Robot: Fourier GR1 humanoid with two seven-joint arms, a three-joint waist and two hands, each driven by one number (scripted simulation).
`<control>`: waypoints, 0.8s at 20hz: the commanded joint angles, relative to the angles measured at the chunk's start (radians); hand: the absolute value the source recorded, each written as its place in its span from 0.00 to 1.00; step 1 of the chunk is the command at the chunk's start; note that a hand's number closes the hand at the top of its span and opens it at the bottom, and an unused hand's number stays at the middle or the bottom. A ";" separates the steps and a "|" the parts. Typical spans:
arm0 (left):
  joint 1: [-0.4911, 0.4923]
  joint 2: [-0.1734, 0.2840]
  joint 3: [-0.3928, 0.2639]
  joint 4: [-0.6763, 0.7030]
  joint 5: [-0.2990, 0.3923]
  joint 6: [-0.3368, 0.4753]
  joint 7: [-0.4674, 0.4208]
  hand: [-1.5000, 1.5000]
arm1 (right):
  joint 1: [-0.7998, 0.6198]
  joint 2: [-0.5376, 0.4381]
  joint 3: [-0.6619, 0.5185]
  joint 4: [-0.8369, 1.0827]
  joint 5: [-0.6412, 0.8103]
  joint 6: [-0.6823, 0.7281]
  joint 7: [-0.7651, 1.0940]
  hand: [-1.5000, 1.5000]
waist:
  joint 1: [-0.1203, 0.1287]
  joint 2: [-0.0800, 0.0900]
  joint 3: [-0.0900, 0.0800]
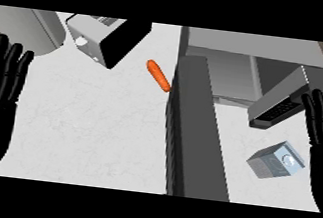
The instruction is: Pick up the milk, place it into the microwave and close the microwave
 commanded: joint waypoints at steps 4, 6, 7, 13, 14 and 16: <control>0.067 0.023 0.040 -0.031 0.032 -0.023 0.001 0.00 | 0.040 -0.177 -0.129 -0.066 -0.267 0.251 -0.022 0.00 | -0.024 0.028 0.060; 0.052 0.004 0.007 -0.032 -0.022 0.017 0.063 0.00 | 0.048 -0.242 -0.197 -0.024 -0.393 0.363 -0.066 0.00 | -0.030 0.029 0.062; 0.068 -0.089 -0.009 0.016 0.131 0.011 0.071 0.00 | 0.044 -0.219 -0.113 -0.037 -0.438 0.389 -0.013 0.00 | -0.031 0.030 0.060; 0.313 -0.081 -0.039 -0.180 0.173 -0.050 0.068 0.00 | 0.182 -0.340 -0.354 0.004 -0.696 0.566 -0.041 0.00 | -0.022 0.028 0.060; 0.327 -0.052 0.007 -0.203 0.237 -0.084 0.070 0.00 | 0.158 -0.365 -0.388 0.086 -0.713 0.590 -0.044 0.00 | -0.016 0.029 0.059; 0.443 -0.047 0.010 -0.258 0.274 -0.137 0.043 0.00 | 0.158 -0.365 -0.411 0.087 -0.713 0.577 -0.023 0.00 | -0.013 0.029 0.059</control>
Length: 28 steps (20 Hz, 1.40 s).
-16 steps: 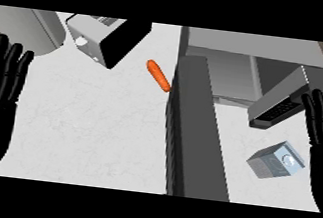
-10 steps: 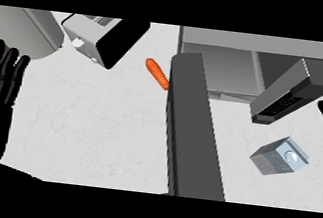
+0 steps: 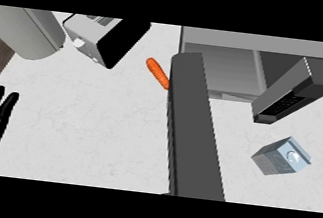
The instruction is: Pick up the milk, place it into the microwave and close the microwave
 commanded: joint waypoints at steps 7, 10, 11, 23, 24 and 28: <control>0.258 -0.006 0.054 -0.218 0.133 -0.102 0.027 0.00 | -0.040 0.010 -0.060 0.117 0.100 0.077 0.000 0.00 | 0.010 0.003 0.001; 0.265 -0.001 0.088 -0.220 0.156 -0.122 0.008 0.00 | -0.003 0.072 -0.072 0.214 0.214 0.156 -0.121 0.00 | 0.009 0.003 0.001; 0.293 -0.034 0.052 -0.188 0.132 -0.143 -0.036 0.00 | -0.043 0.083 -0.014 0.162 0.222 0.066 -0.025 0.00 | 0.010 0.003 0.001; 0.395 -0.024 0.144 -0.206 0.224 -0.251 -0.080 0.00 | -0.093 0.122 -0.022 0.574 0.632 0.046 -0.370 0.00 | 0.022 0.005 0.002; 0.403 -0.029 0.159 -0.197 0.213 -0.256 -0.098 0.00 | -0.103 0.112 -0.031 0.654 0.643 0.062 -0.435 0.00 | 0.022 0.005 0.002; 0.467 -0.027 0.167 -0.239 0.258 -0.296 -0.099 0.00 | -0.138 0.096 -0.030 0.802 0.743 -0.002 -0.541 0.00 | 0.031 0.005 0.003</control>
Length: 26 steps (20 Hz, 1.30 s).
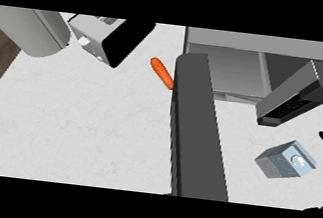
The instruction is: Pick up the milk, place it into the microwave and close the microwave
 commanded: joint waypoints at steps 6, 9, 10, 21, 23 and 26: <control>0.079 -0.008 0.049 -0.086 0.143 -0.086 -0.047 0.00 | -0.096 -0.035 0.060 0.396 0.227 -0.115 -0.346 0.00 | 0.008 0.003 0.002; 0.106 -0.013 0.062 -0.082 0.154 -0.106 -0.054 0.00 | -0.130 -0.026 0.101 0.513 0.299 -0.207 -0.406 0.00 | 0.010 0.003 0.002; 0.120 -0.021 0.051 -0.111 0.165 -0.077 -0.047 0.00 | -0.166 -0.056 0.091 0.548 0.291 -0.199 -0.402 0.00 | 0.012 0.003 0.002; 0.140 -0.006 0.071 -0.066 0.178 -0.136 -0.102 0.00 | -0.303 -0.051 0.132 0.852 0.306 -0.234 -0.600 0.00 | 0.014 0.007 0.003; 0.191 -0.021 0.035 -0.092 0.147 -0.147 -0.113 0.00 | -0.304 -0.043 0.129 0.888 0.283 -0.200 -0.613 0.00 | 0.023 0.006 0.005; 0.182 -0.008 0.062 -0.059 0.159 -0.165 -0.135 0.00 | -0.346 -0.017 0.143 0.942 0.292 -0.230 -0.625 0.00 | 0.026 0.008 0.005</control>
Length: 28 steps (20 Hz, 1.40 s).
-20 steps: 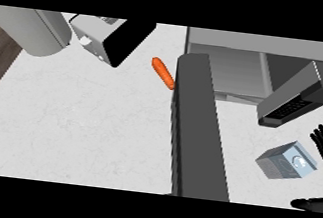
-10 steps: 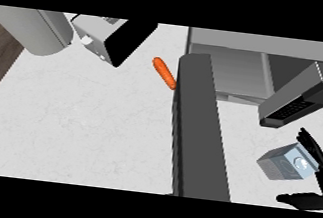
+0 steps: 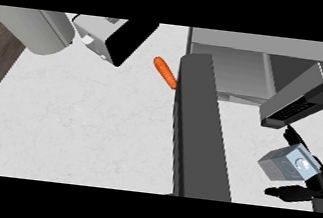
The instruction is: Pick up the milk, place it into the microwave and close the microwave
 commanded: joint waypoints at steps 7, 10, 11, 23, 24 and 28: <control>0.052 -0.007 -0.006 -0.072 0.096 -0.044 -0.009 0.00 | -0.097 0.022 0.051 0.130 -0.001 0.126 -0.158 1.00 | 0.009 0.001 0.001; 0.038 -0.010 -0.017 -0.126 0.085 -0.005 0.022 0.00 | -0.111 0.014 0.060 0.144 -0.003 0.133 -0.179 1.00 | 0.000 0.003 0.001; 0.046 -0.010 -0.014 -0.113 0.099 -0.010 0.026 0.00 | -0.079 0.010 0.062 0.128 -0.003 0.106 -0.240 1.00 | -0.007 0.002 0.001; 0.064 0.037 0.061 -0.075 0.177 -0.069 -0.001 0.00 | -0.201 0.219 -0.050 0.207 -0.110 -0.121 -0.156 1.00 | -0.004 0.001 -0.002; 0.037 0.007 0.044 -0.076 0.162 -0.032 0.005 0.00 | -0.204 0.244 -0.042 0.198 -0.104 -0.152 -0.147 1.00 | -0.015 -0.001 -0.003; 0.052 0.003 0.046 -0.092 0.169 -0.037 0.023 0.00 | -0.236 0.239 -0.027 0.222 -0.074 -0.198 -0.147 1.00 | -0.015 -0.001 -0.003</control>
